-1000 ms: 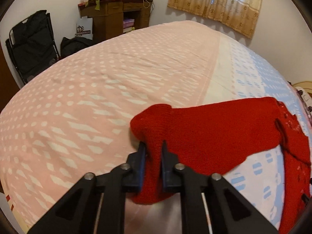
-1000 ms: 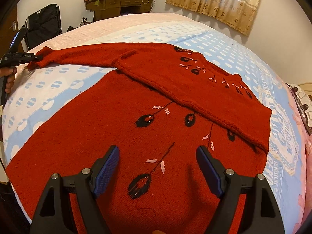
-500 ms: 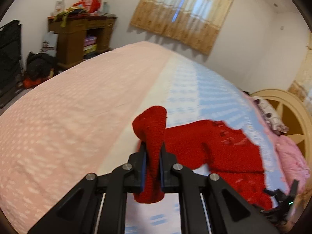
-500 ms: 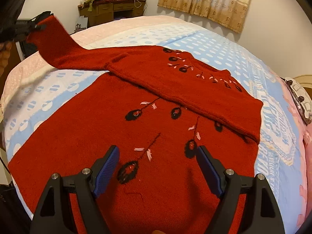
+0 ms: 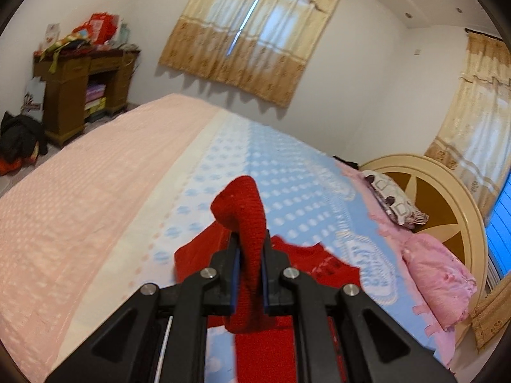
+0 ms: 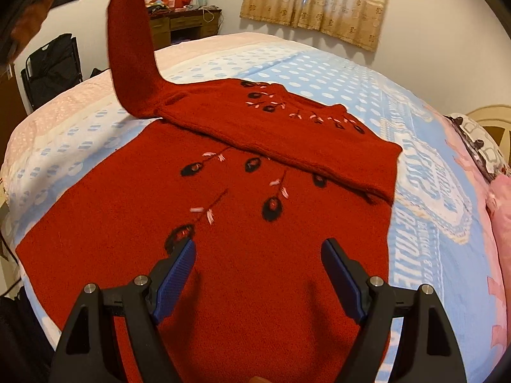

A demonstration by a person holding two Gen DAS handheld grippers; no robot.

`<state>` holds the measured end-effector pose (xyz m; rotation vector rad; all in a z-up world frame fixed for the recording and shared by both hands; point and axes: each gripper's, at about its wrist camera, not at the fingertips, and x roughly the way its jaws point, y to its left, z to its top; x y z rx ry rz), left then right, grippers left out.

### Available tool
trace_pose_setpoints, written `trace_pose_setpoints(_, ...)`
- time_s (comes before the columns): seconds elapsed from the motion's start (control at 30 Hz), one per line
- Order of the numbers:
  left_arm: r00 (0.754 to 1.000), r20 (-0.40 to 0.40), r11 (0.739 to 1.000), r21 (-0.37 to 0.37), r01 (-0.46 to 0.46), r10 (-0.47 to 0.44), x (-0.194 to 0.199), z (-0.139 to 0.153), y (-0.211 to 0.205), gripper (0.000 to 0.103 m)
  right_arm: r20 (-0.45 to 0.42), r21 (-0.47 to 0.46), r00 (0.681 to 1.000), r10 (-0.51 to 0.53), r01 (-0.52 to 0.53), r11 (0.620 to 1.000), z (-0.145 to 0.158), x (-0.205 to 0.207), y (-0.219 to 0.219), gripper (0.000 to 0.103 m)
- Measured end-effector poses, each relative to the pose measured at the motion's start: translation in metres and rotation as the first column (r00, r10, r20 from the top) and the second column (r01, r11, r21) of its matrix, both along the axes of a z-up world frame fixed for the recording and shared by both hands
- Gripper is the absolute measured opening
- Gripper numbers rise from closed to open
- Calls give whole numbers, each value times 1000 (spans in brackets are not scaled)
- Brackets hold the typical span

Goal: Fold small clothes
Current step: 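Lift the cuff with the left gripper, fold it across the chest, release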

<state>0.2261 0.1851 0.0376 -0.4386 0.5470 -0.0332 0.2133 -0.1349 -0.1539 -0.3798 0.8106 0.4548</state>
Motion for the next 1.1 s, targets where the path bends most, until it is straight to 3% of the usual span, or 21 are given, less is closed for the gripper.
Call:
trace_pose_setpoints(0.33,991,43,990,73,122,-125,38,37,-78,11,15,33,1000,-23,22,999,-11,-10,-24,81)
trace_pose_setpoints(0.63,971,1,964,114,238,-240,72,34,-156,11,-35,136,998,-42,47,990,-13,-4,-40,81)
trace_pose_setpoints(0.8,951,-67,936,169,309,-302,93,10,-203,11,-57,144,997,-44,52,988,-18,-3,-41,81)
trace_pose_setpoints(1.1,897,-218,884,194,426,-385,124,-63,-275,11,-81,125,996,-26,36,992,-26,-3,-37,81)
